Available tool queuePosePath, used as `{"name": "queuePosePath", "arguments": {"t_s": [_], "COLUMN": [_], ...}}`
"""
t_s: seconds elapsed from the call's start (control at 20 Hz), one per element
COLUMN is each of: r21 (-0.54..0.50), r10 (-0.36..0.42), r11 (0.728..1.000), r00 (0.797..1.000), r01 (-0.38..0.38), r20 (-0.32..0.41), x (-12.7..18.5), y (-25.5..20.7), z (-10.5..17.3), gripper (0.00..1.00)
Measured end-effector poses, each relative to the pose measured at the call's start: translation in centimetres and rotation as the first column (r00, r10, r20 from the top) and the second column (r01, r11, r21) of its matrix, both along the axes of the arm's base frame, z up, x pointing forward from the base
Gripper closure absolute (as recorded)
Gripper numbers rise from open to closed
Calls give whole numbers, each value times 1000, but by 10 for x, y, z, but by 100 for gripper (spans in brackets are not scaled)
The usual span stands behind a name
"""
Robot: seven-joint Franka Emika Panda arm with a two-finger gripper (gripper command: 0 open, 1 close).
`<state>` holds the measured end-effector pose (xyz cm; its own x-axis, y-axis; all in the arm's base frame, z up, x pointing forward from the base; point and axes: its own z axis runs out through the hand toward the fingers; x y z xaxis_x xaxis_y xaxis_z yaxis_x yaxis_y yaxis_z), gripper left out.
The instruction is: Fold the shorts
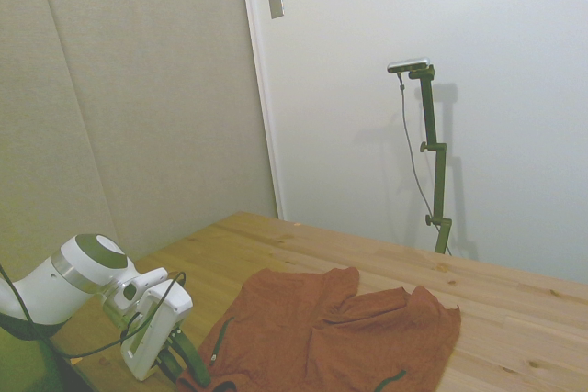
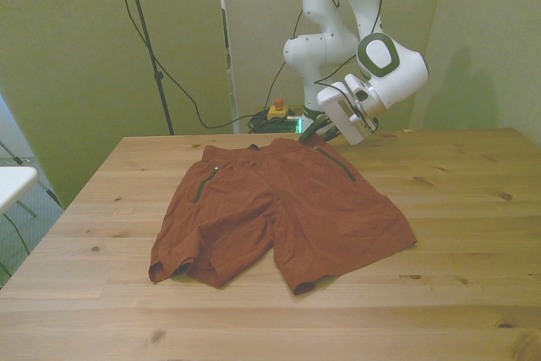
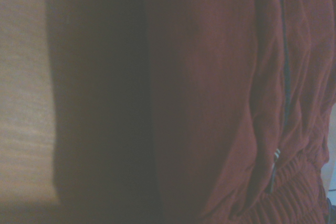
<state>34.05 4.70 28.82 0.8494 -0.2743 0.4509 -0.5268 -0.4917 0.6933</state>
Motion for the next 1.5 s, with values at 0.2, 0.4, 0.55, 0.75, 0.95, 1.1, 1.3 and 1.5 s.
{"name": "queuePosePath", "arguments": {"t_s": [0.2,0.4,0.55,0.75,0.95,1.1,1.3,1.5], "r21": [7,25,47,114,214,317,512,687], "r10": [-3,-16,-51,-145,-267,-311,-378,-422], "r11": [1000,1000,998,986,954,926,843,714], "r00": [1000,999,993,965,921,893,858,867], "r01": [3,15,46,122,210,206,163,137], "r20": [9,43,109,217,283,325,349,266], "x": [3,6,8,5,5,15,49,80], "y": [-1,-5,-16,-56,-118,-151,-190,-201], "z": [2,13,37,81,108,107,105,103], "gripper": [100,100,100,100,100,100,100,100]}}
